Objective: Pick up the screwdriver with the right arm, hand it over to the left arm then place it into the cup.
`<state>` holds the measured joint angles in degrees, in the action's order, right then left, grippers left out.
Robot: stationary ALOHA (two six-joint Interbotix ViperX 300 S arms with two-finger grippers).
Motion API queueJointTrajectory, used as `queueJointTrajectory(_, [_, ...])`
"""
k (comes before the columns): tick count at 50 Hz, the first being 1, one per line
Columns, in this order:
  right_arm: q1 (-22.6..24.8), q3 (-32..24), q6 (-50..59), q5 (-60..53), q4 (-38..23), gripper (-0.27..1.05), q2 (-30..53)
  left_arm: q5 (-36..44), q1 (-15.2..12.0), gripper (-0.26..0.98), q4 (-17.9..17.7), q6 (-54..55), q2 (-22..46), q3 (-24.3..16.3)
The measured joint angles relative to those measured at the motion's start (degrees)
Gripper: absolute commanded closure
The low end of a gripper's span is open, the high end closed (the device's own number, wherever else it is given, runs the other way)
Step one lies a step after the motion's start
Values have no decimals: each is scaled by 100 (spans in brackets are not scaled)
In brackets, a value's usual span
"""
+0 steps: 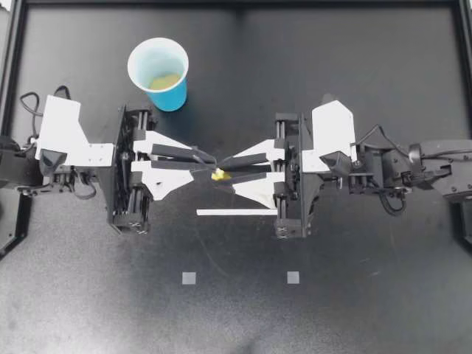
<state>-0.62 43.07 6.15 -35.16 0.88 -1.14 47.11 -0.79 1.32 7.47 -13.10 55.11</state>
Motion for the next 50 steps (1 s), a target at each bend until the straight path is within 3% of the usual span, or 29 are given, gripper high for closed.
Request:
queueJointTrajectory(4, [0,-9,0,-9,0,43,0,0,0,63,0,-9,0,9])
queueJointTrajectory(15, [-9,-62,26,-9,44,3,0,9,9,63,9,-18,0,18])
queueJointTrajectory(23, [-26,-9,-26,-18,53,5,-132,0,-53,63,0,-246,-26,211])
queueJointTrajectory(31, [-193,369,-18,-26,62,5,-668,18,-554,63,-396,-686,-211,580])
queueJointTrajectory(36, [-237,659,-18,-79,62,5,-1090,26,-1020,63,-633,-1046,-431,782])
queueJointTrajectory(50, [-281,1160,-18,-114,141,5,-1784,35,-2232,63,-853,-1775,-1028,967])
